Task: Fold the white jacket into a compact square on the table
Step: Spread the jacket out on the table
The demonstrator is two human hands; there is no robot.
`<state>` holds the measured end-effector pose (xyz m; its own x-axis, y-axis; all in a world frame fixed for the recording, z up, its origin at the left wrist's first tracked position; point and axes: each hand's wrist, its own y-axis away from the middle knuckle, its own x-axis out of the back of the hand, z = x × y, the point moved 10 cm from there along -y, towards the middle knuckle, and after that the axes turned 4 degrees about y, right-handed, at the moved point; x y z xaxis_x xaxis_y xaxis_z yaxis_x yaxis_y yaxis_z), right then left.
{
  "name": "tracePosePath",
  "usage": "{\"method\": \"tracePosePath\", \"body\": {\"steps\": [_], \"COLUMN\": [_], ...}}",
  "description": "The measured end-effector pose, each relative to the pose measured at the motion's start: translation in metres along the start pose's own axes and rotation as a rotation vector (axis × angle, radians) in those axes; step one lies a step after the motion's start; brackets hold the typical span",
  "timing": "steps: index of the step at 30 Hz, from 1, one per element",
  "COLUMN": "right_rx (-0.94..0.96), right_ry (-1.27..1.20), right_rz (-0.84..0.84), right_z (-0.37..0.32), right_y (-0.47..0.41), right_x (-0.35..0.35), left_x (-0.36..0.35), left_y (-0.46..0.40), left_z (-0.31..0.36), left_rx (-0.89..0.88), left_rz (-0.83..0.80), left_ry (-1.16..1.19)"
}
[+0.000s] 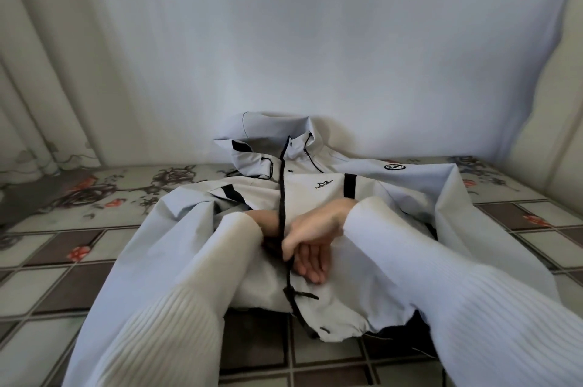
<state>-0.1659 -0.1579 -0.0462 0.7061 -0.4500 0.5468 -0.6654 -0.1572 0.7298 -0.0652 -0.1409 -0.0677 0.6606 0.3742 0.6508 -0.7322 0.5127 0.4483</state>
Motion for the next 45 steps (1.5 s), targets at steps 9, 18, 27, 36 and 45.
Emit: {"method": "tracePosePath", "body": {"steps": [9,18,27,36,45], "right_rx": [0.195,-0.070,-0.188,-0.129,-0.231], "right_ry": [-0.121,0.269,0.268,0.315,0.220], "right_rz": [0.499,0.770,0.681,0.817,0.730], "right_z": [-0.003,0.051,0.084,0.059,0.095], "right_y": [0.019,-0.006,-0.044,-0.013,-0.061], "right_x": [0.074,0.098,0.067,0.122,0.125], "left_x": [0.034,0.055,0.014,0.026,0.006], "left_y": [0.019,0.012,-0.011,-0.015,-0.058], "left_z": [0.029,0.048,0.042,0.063,0.037], "left_rx": [-0.144,-0.317,-0.255,-0.309,-0.155], "left_rz": [0.087,0.432,0.234,0.364,0.164], "left_ry": [0.486,0.259,-0.140,-0.339,-0.588]}}
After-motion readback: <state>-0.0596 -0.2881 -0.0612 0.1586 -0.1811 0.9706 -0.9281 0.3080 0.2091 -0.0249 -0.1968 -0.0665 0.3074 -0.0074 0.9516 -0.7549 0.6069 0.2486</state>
